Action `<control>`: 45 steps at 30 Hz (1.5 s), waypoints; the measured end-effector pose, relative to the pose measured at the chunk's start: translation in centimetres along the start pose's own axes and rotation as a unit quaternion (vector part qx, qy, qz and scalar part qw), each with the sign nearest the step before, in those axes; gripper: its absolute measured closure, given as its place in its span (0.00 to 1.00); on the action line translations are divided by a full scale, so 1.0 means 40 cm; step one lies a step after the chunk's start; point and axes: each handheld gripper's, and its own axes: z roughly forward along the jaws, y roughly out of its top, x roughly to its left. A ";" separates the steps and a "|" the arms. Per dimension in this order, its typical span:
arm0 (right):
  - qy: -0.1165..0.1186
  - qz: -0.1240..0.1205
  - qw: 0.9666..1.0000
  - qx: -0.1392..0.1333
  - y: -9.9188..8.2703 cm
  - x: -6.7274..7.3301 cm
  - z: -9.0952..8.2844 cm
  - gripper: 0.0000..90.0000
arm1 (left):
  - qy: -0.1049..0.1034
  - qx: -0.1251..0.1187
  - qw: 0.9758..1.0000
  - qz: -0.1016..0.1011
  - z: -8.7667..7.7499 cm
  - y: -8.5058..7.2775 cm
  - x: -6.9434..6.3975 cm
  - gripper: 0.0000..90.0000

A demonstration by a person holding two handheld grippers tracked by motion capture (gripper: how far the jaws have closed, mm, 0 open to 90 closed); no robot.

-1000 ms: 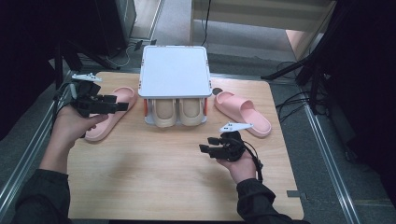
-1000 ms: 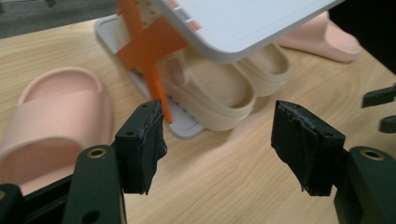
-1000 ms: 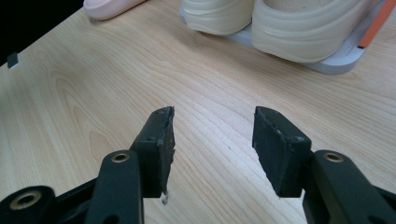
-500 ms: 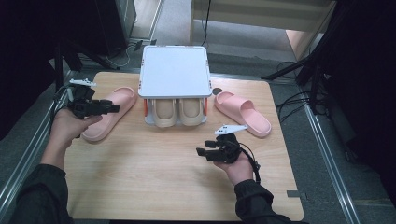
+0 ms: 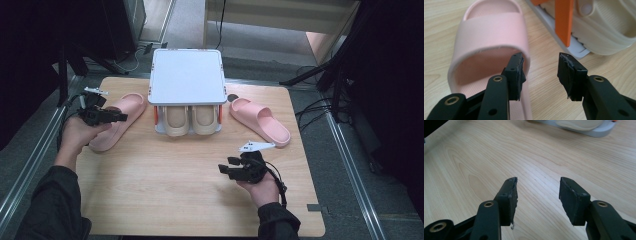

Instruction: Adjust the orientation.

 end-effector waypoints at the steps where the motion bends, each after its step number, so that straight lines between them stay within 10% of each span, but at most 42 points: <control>1: -0.004 0.006 1.000 -0.004 -0.005 -0.005 -0.010 0.55 | 0.001 0.002 1.000 -0.006 0.009 -0.005 0.010 0.62; 17: -0.015 0.023 1.000 -0.010 -0.024 -0.024 -0.030 0.55 | 0.008 -0.002 1.000 -0.015 0.079 0.000 0.034 0.83; 33: -0.003 0.027 1.000 -0.008 -0.014 -0.030 -0.024 0.55 | 0.037 -0.019 0.998 -0.038 0.002 0.015 0.029 0.94; 45: 0.028 0.011 1.000 0.004 0.028 -0.026 0.016 0.54 | 0.000 -0.019 0.999 -0.044 -0.066 -0.022 -0.034 0.94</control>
